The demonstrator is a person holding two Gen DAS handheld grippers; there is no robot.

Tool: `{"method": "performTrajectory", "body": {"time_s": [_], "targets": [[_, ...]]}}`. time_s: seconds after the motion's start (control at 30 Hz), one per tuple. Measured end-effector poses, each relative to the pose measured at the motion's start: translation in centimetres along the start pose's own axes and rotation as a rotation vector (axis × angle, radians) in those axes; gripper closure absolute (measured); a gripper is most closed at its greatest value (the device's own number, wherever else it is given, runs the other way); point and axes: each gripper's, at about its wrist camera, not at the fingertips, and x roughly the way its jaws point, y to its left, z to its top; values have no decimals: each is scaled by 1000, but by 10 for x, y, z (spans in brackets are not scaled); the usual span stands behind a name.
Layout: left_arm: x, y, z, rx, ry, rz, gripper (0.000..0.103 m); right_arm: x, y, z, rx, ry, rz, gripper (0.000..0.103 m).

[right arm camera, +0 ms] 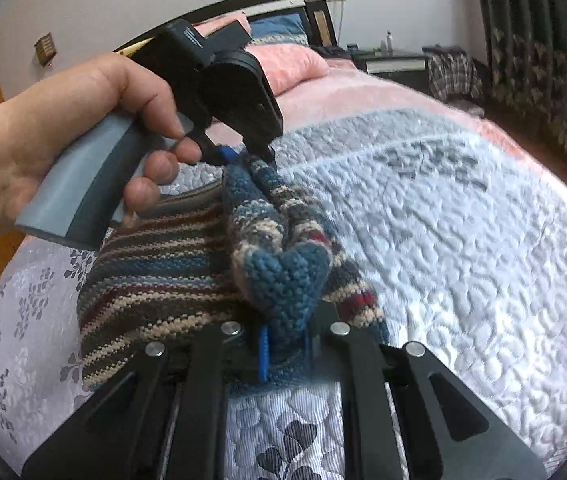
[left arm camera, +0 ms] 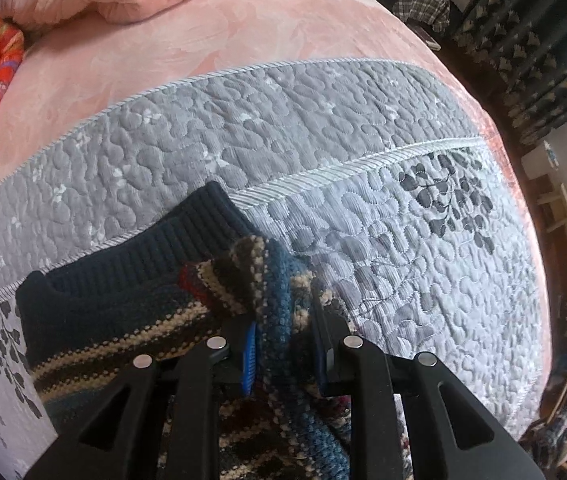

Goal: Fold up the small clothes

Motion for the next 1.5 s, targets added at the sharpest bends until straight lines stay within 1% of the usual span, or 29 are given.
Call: {"method": "performTrajectory", "body": {"time_s": [0.1, 0.17, 0.2, 0.23, 0.27, 0.3, 0.37, 0.43, 0.47, 0.5, 0.53, 0.6, 0.63, 0.7, 0.77, 0.8, 0.9, 0.97, 1.0, 1.07, 1.1, 1.13, 1.2, 1.27, 1.3, 1.33, 1.37, 1.43, 1.5], "targets": [[2, -3, 0, 14, -24, 18, 76, 9, -13, -2, 72, 44, 50, 92], [0, -3, 0, 15, -48, 6, 67, 17, -28, -3, 159, 85, 109, 92], [-3, -3, 0, 16, -66, 0, 61, 23, -36, -4, 197, 108, 140, 91], [-7, -3, 0, 19, -89, -2, 47, 26, -42, -5, 224, 123, 165, 89], [-13, -2, -1, 25, -123, -4, 39, 31, -50, -7, 271, 141, 206, 87], [-19, 0, -2, 33, -154, -9, 37, 35, -57, -8, 317, 154, 241, 80], [-30, 8, -6, 49, -186, -19, 37, 42, -68, -12, 394, 175, 306, 72], [-37, 16, -13, 52, -194, -34, 37, 44, -78, -11, 447, 188, 366, 62], [-43, 23, -22, 56, -198, -45, 37, 45, -83, -10, 469, 192, 402, 60], [-50, 32, -34, 60, -206, -59, 37, 45, -86, -9, 486, 194, 432, 55], [-54, 37, -42, 61, -212, -74, 37, 44, -90, -6, 504, 197, 469, 45], [-69, 56, -72, 55, -212, -148, 37, 43, -97, 4, 514, 208, 558, 36], [-74, 64, -85, 52, -206, -181, 37, 42, -100, 11, 500, 218, 578, 31], [-81, 75, -108, 56, -187, -250, 36, 53, -101, 33, 423, 284, 602, 27], [-87, 85, -131, 64, -192, -308, 36, 71, -100, 54, 380, 343, 642, 27], [-88, 89, -139, 61, -195, -346, 36, 86, -99, 67, 362, 400, 666, 27], [-81, 104, -154, -5, -187, -462, 36, 124, -84, 94, 298, 523, 730, 27], [-73, 113, -158, -67, -174, -532, 36, 146, -75, 109, 270, 564, 708, 29], [-69, 118, -159, -101, -177, -560, 36, 154, -72, 114, 261, 577, 693, 34], [-62, 128, -160, -157, -176, -614, 36, 166, -66, 120, 259, 604, 663, 48], [-59, 132, -160, -182, -173, -639, 36, 165, -59, 122, 225, 608, 641, 68], [-56, 136, -160, -203, -167, -660, 36, 162, -55, 125, 186, 592, 614, 80], [-49, 142, -161, -231, -157, -693, 36, 145, -50, 131, 141, 511, 642, 83], [-43, 146, -163, -252, -153, -719, 36, 141, -63, 119, 167, 497, 593, 84], [-41, 147, -164, -260, -153, -732, 37, 150, -72, 109, 175, 523, 505, 80], [-41, 148, -165, -271, -152, -749, 38, 149, -76, 103, 165, 521, 469, 76], [-45, 148, -167, -285, -157, -764, 38, 143, -77, 103, 166, 507, 474, 73], [-57, 143, -169, -261, -182, -824, 37, 111, -77, 109, 179, 467, 506, 58], [-68, 138, -172, -215, -194, -838, 37, 73, -77, 109, 149, 417, 520, 55]]}}
